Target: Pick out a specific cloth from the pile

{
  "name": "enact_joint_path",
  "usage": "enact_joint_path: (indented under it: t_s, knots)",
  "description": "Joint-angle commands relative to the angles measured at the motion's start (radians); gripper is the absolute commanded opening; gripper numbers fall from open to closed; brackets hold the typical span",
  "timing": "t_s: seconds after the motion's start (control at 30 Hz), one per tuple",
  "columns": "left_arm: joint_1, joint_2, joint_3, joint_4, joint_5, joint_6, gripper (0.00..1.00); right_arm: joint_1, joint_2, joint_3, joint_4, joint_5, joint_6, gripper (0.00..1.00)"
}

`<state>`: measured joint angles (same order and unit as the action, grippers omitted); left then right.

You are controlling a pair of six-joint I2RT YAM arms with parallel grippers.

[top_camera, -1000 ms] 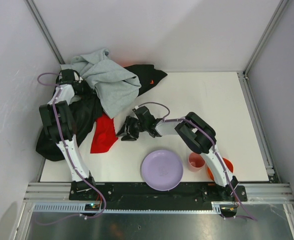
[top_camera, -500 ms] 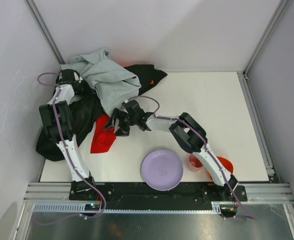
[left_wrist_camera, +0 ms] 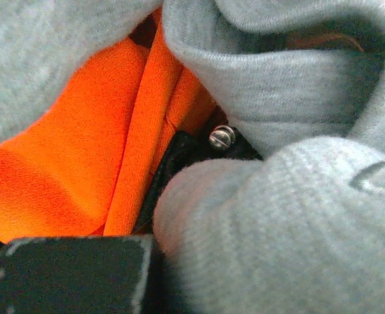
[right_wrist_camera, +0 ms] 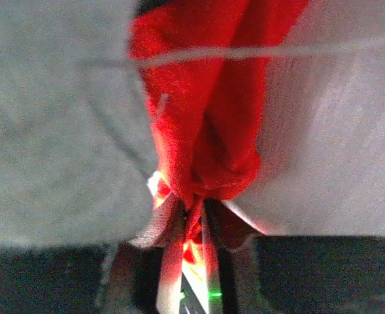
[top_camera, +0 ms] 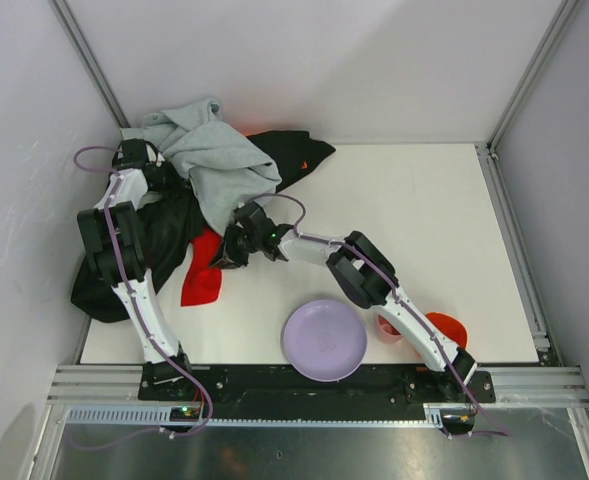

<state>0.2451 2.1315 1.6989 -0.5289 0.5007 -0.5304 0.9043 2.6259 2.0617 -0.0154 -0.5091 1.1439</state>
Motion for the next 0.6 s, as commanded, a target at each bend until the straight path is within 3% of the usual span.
enact_joint_path:
  t_s: [0.0,0.13,0.43,0.57]
  knots:
    - [0.042,0.014,0.004,-0.125,-0.058,0.035,0.01,0.009,-0.009,-0.03,-0.036,-0.008,-0.006,0.11]
    - [0.043,0.013,0.004,-0.125,-0.057,0.035,0.01,-0.004,-0.099,-0.166,0.021,0.007,-0.023,0.01]
    - [0.044,0.011,0.003,-0.125,-0.058,0.032,0.01,-0.06,-0.368,-0.564,0.16,0.036,-0.042,0.0]
    - [0.043,0.009,0.004,-0.125,-0.058,0.032,0.01,-0.086,-0.451,-0.681,0.145,0.04,-0.074,0.0]
